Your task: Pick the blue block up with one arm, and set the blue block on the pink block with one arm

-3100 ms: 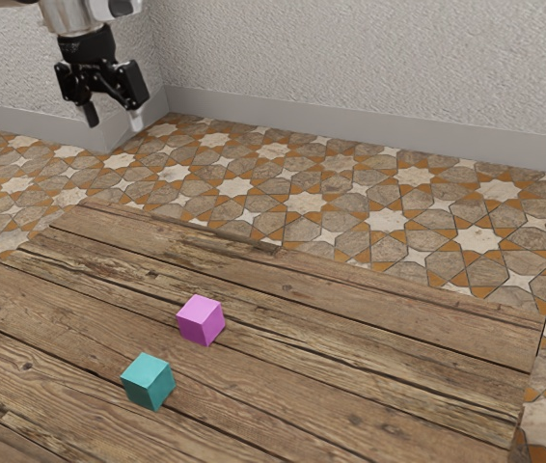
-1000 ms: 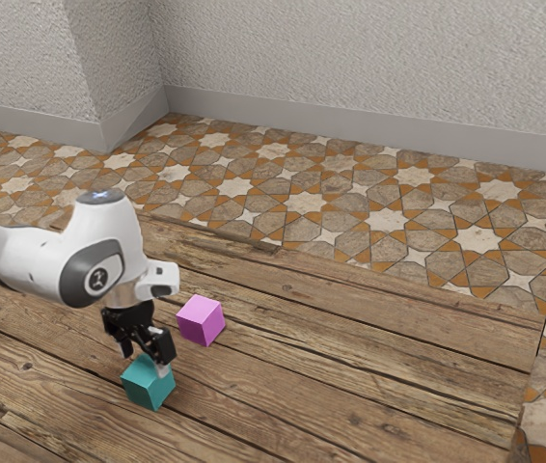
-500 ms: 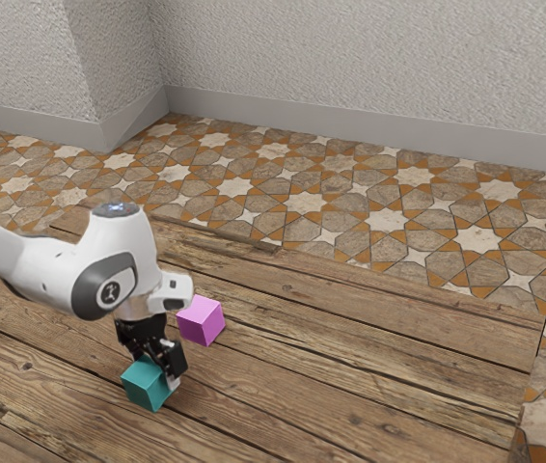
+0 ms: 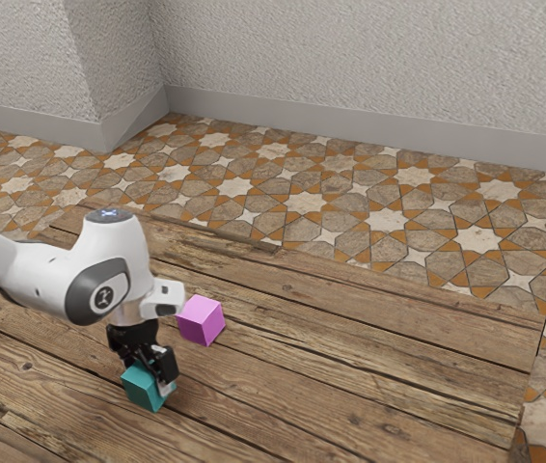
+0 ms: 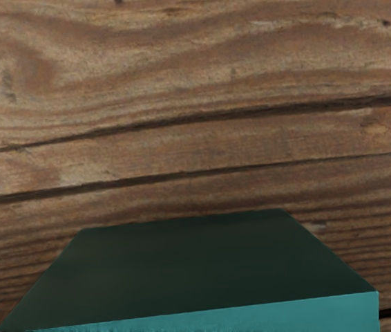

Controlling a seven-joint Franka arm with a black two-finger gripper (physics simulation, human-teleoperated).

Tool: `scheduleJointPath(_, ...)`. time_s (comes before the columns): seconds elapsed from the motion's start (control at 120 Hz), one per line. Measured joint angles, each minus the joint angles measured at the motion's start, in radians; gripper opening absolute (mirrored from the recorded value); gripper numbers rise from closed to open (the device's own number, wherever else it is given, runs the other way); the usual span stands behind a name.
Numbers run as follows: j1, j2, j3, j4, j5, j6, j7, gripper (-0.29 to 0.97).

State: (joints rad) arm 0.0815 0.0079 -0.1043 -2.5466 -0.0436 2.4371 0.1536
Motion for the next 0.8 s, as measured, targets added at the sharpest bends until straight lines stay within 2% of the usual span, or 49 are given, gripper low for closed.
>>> scheduleJointPath(0.3,0.031,0.001,0.001,0.0,0.005,0.003,-0.003,0.36)
scheduleJointPath(0.583,0.045,-0.04,-0.001,0.018,0.023,-0.011,-0.022,0.34)
scheduleJointPath(0.8,0.032,-0.062,-0.003,0.182,0.057,-0.11,-0.034,0.34)
